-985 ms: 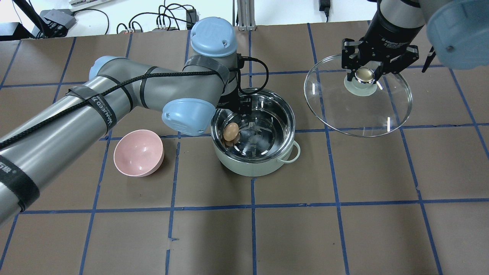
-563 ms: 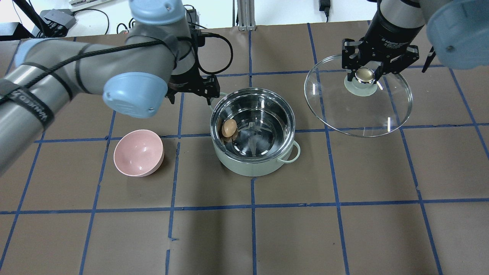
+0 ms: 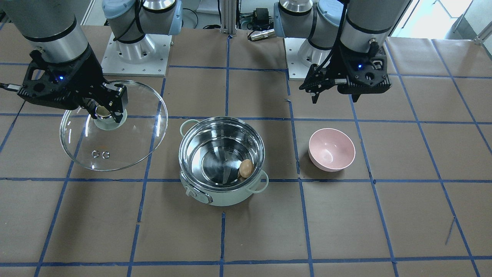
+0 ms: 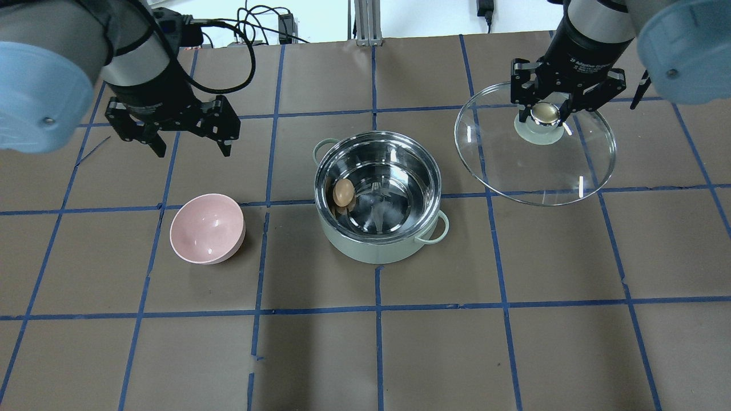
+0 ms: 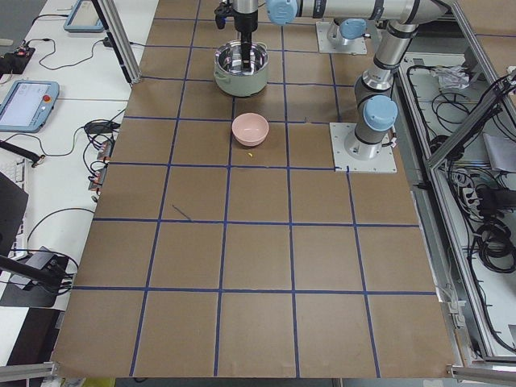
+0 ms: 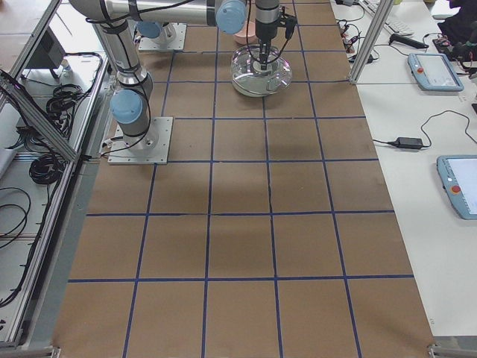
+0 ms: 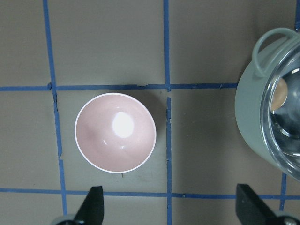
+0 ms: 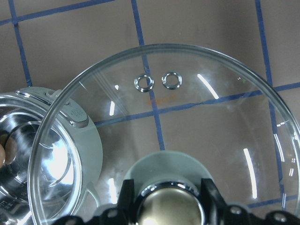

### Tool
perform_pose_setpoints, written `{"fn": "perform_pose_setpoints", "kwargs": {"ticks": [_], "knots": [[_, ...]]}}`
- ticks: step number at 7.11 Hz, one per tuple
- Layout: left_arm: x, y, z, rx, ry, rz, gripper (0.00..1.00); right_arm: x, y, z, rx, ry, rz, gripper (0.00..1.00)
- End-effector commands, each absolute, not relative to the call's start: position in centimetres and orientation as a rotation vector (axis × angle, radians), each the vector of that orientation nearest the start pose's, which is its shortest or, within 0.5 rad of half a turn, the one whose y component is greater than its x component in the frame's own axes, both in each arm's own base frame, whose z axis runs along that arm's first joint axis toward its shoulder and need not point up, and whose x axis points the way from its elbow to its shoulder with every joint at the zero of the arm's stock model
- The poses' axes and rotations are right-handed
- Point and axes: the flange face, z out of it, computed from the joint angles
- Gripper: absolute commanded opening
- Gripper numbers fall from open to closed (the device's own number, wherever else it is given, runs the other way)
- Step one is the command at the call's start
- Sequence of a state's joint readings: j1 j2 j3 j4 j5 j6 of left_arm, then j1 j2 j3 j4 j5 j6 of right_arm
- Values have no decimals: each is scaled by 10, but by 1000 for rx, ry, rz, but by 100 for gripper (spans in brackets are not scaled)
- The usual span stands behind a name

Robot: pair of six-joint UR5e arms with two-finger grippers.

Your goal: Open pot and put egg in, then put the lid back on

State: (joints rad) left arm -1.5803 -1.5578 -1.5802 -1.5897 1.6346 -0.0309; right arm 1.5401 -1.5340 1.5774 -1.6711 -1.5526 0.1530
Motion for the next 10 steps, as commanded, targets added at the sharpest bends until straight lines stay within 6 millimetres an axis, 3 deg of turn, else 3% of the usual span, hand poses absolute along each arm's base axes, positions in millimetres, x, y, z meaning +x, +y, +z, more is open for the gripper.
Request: {"fn": "perform_pose_setpoints", "kwargs": {"ticks": [1,4,6,10], "knots": [[-121,-480,499,-56,3093,24,100,119,-516,475,286,3106,-75,23],[-111,-486,519,-86,3106,-30,100,111,-518,476,303,3107,-87,24],[-84,-490,531,-126,3111,-14,100,112,-515,479,291,3110,-85,24],[-85,-493,522,-131,3118,18,100,119,-503,488,287,3112,-78,24]]}}
